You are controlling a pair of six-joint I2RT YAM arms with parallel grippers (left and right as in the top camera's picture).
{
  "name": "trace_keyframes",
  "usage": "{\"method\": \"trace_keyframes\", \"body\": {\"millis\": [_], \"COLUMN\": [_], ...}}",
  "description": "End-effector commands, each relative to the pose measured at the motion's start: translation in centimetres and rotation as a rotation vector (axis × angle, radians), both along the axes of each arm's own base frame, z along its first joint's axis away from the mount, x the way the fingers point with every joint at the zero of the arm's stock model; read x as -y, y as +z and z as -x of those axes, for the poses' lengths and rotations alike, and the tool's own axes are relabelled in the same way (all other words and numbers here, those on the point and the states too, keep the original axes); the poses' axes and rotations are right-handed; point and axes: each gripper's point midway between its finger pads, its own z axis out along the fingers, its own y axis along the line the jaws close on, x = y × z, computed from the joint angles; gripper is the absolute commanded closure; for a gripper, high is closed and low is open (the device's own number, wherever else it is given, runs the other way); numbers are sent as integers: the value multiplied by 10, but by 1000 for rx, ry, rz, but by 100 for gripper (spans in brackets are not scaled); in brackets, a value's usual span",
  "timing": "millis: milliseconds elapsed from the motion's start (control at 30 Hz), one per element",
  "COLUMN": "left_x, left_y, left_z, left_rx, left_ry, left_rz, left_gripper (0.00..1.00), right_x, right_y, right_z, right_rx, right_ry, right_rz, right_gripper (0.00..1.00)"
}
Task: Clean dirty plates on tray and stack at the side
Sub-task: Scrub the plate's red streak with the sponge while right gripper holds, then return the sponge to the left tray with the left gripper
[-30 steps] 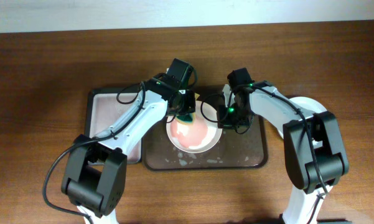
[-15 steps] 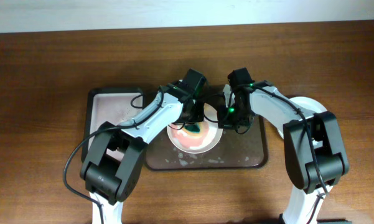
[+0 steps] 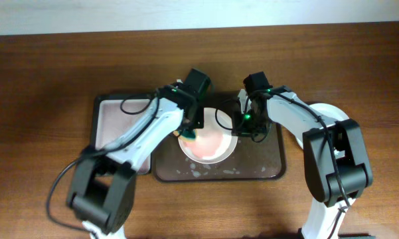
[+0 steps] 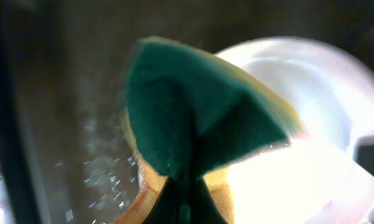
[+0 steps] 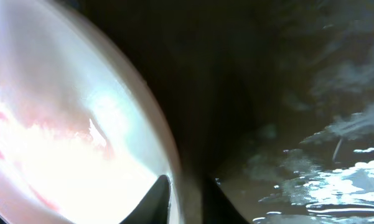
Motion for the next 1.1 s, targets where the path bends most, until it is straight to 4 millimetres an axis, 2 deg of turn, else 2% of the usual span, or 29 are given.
{"method": "trace_keyframes", "body": {"millis": [0, 167, 267, 367, 567, 700, 833, 933, 1067], "left_x": [-26, -68, -86, -95, -133, -154, -173, -182, -183], "left_y": [42, 58, 59, 56, 43, 12, -19, -41, -65], "left_z": [-8, -11, -10, -10, -10, -3, 5, 14, 27], "left_rx": [93, 87, 60, 33, 4, -28, -39, -43, -55], "left_ry": [38, 85, 78, 2, 66, 109, 161, 189, 192], "left_rz": [1, 12, 22, 64, 56, 90, 99, 99, 97], "left_gripper": [100, 100, 100, 100, 100, 100, 100, 100, 100], "right_x": [11, 13, 13, 12, 34, 56, 68, 65, 54], "right_y": [-7, -6, 3, 27, 82, 117, 133, 144, 159], "right_z": [0, 5, 3, -5, -20, -23, -22, -21, -21], "right_rx": [0, -23, -21, 18, 162, 283, 360, 426, 528], "right_ry": [-12, -12, -7, 11, -15, -37, -28, 1, 26], "right_rz": [50, 56, 57, 61, 182, 327, 502, 633, 782], "right_gripper": [96, 96, 96, 96, 96, 96, 96, 96, 96]}}
